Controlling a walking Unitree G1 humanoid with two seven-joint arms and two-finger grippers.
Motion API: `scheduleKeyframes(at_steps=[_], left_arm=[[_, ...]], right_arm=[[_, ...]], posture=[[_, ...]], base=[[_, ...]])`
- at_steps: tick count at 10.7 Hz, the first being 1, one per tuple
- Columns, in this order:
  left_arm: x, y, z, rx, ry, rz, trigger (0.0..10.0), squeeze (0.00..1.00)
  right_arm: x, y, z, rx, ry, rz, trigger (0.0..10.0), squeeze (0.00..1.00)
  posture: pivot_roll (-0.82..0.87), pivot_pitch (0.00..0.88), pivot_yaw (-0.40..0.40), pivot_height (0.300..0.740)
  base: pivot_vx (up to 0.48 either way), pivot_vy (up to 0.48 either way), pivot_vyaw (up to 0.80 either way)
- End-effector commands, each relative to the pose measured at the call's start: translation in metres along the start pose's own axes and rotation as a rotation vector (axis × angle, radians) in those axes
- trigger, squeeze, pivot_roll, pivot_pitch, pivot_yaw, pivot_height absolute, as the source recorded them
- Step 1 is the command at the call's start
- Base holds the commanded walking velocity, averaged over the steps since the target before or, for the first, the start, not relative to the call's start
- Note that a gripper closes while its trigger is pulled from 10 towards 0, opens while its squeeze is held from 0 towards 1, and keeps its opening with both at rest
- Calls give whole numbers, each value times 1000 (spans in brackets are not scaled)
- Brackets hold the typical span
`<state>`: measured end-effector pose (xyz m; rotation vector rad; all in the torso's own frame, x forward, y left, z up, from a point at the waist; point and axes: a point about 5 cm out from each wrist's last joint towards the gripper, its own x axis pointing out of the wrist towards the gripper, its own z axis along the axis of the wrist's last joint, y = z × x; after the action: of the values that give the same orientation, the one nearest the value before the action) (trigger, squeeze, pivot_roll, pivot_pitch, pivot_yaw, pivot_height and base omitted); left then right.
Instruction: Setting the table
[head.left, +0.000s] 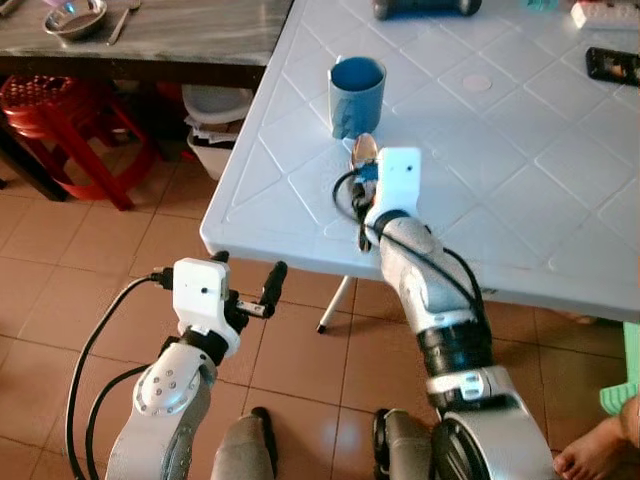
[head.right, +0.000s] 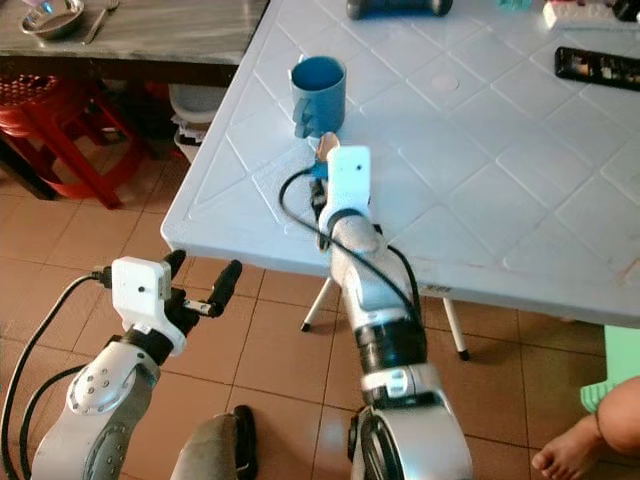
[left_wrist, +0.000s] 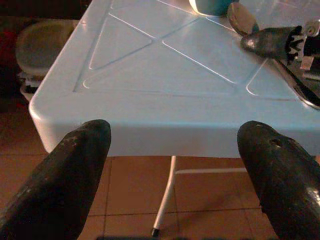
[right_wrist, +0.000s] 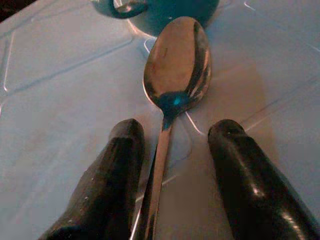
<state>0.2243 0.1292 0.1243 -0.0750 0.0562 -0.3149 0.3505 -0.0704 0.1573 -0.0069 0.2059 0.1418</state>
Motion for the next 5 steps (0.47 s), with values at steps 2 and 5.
scheduleKeyframes(at_steps=[2, 5], left_arm=[[-2, -2, -7, -14, 36, -11, 10000, 0], [-3, -2, -9, -16, 43, -7, 10000, 0]], right_arm=[[-4, 1, -51, -28, 238, 31, 0, 0], [-4, -18, -58, -32, 257, -20, 0, 0]], posture=[[49, 211, 64, 740], [52, 207, 59, 740]], base=[[0, 0, 0], [0, 0, 0]])
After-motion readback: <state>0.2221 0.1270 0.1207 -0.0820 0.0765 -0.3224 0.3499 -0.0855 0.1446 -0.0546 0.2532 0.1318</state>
